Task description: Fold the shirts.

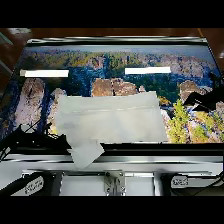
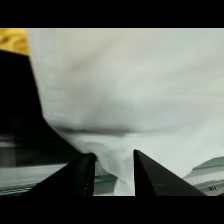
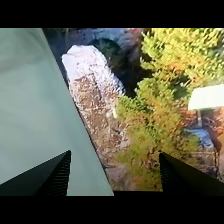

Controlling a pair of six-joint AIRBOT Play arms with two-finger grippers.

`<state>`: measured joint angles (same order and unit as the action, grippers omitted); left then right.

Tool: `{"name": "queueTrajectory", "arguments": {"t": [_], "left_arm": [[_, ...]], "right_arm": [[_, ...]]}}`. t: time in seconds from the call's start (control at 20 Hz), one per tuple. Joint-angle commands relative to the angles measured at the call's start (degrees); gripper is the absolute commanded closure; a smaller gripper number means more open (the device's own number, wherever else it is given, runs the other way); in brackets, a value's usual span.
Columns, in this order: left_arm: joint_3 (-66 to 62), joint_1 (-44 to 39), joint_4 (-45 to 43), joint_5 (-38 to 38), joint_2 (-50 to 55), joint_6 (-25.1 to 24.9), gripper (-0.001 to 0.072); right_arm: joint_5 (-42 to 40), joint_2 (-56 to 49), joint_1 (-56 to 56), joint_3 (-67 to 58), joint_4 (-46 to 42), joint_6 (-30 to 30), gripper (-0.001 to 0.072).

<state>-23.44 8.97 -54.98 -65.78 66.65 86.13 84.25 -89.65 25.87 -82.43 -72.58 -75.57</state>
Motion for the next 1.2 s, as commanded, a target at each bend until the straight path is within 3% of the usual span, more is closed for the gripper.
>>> {"name": "queueTrajectory", "arguments": {"t": [0.0, 0.05, 0.25, 0.5, 0.6, 0.9, 1.0, 1.1, 1.15], "left_arm": [[0.09, -1.79, 0.20, 2.19, 3.50, 0.48, 0.0612], [0.07, -1.79, 0.22, 2.16, 3.69, 0.17, 0.0667], [-0.96, -1.75, 0.22, 1.81, 0.37, -2.86, 0.0668], [-2.34, -1.75, 0.17, 1.27, -7.15, -4.04, 0.0668], [-2.34, -1.75, 0.15, 1.29, -8.31, -4.04, 0.0668], [-4.11, -1.75, 0.20, 1.97, -8.39, -4.02, 0.0668], [-5.75, -1.75, 0.15, 2.14, -8.39, -4.74, 0.0668], [-8.59, -1.75, 0.17, 2.19, -8.39, -6.93, 0.0668], [-10.73, -1.75, 0.17, 2.19, -8.39, -7.52, 0.0668]], "right_arm": [[3.89, -1.27, 0.04, 4.55, 0.42, 2.60, 0.0039], [4.31, -1.25, 0.04, 8.07, 0.39, 3.45, 0.0039], [4.46, -1.25, 0.04, 20.83, 2.91, 7.34, 0.0040], [-3.21, -1.25, 0.02, 27.76, 6.95, 4.72, 0.0042], [-5.31, -1.25, -0.02, 29.55, 8.26, 4.44, 0.0122], [-10.64, -1.25, -0.04, 37.00, 11.89, 4.37, 0.0136], [-11.04, -1.18, -0.02, 36.68, 13.40, 4.96, 0.0530], [-9.55, -0.74, -0.04, 35.26, 20.68, 9.88, 0.0642], [-9.49, -0.20, -0.26, 34.34, 24.96, 11.32, 0.0642]]}}
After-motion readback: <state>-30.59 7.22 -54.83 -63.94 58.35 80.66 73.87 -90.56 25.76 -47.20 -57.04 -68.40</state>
